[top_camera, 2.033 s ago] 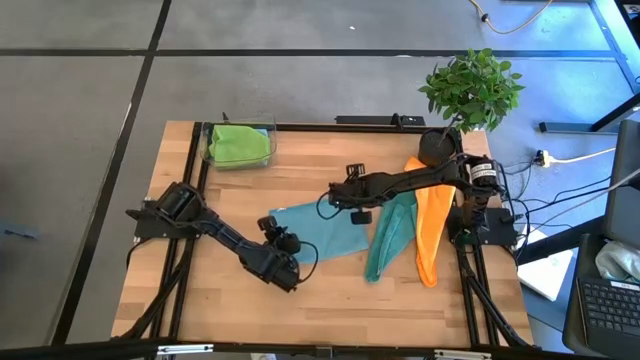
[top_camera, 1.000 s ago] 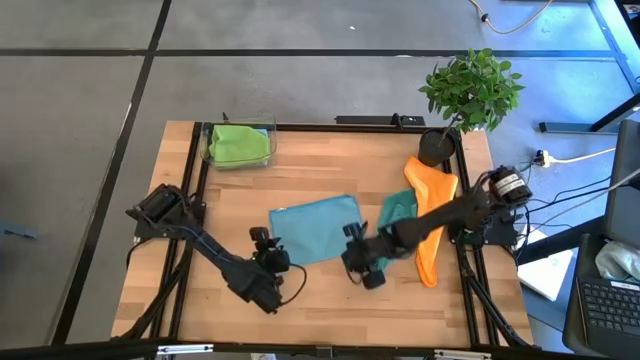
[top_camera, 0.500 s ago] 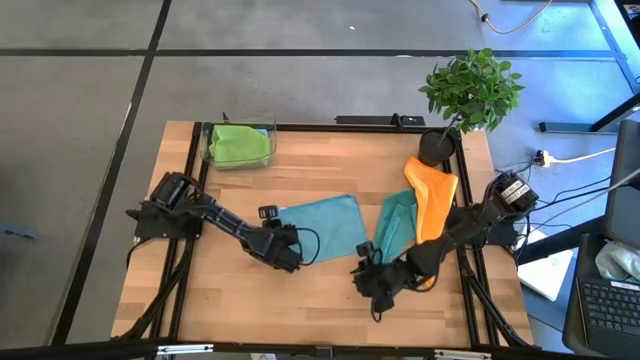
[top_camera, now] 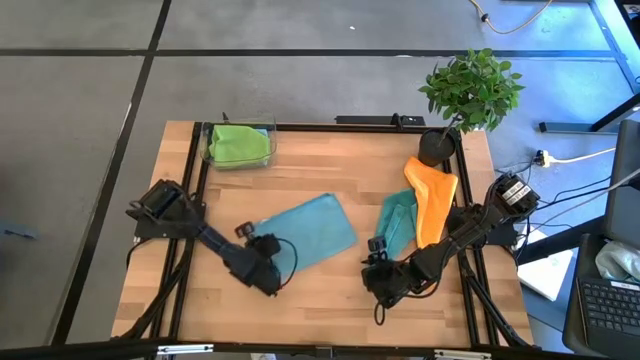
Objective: Fold microfiber towels
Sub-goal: Fold the light blue microfiber cloth
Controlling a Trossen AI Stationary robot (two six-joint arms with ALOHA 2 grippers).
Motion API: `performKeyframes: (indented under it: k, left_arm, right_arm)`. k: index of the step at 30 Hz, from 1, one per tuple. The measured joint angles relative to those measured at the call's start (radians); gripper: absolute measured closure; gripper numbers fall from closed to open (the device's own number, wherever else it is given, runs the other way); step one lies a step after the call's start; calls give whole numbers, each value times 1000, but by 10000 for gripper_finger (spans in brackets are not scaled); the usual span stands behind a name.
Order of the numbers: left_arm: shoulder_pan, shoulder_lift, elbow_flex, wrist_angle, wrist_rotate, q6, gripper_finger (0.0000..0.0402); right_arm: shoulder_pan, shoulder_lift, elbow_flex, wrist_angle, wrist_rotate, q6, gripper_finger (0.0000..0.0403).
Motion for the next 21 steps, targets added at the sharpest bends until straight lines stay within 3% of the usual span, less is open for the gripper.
performKeyframes:
  k: [4,6,12,15,21]
  left_arm:
    - [-78,2,39,37,28,-308,394]
    - [-108,1,70,86,77,-387,393]
    - [-172,10,168,158,185,-392,400]
    - [-181,11,211,178,192,-304,398]
    - [-143,10,287,52,44,-158,400]
  right_arm:
    - [0,0,0,96,6,-60,285]
    - [0,0,0,182,-10,-107,285]
    - [0,1,0,353,-95,-159,285]
    - [0,15,0,374,-121,-169,285]
    - [-1,136,0,522,-191,-283,285]
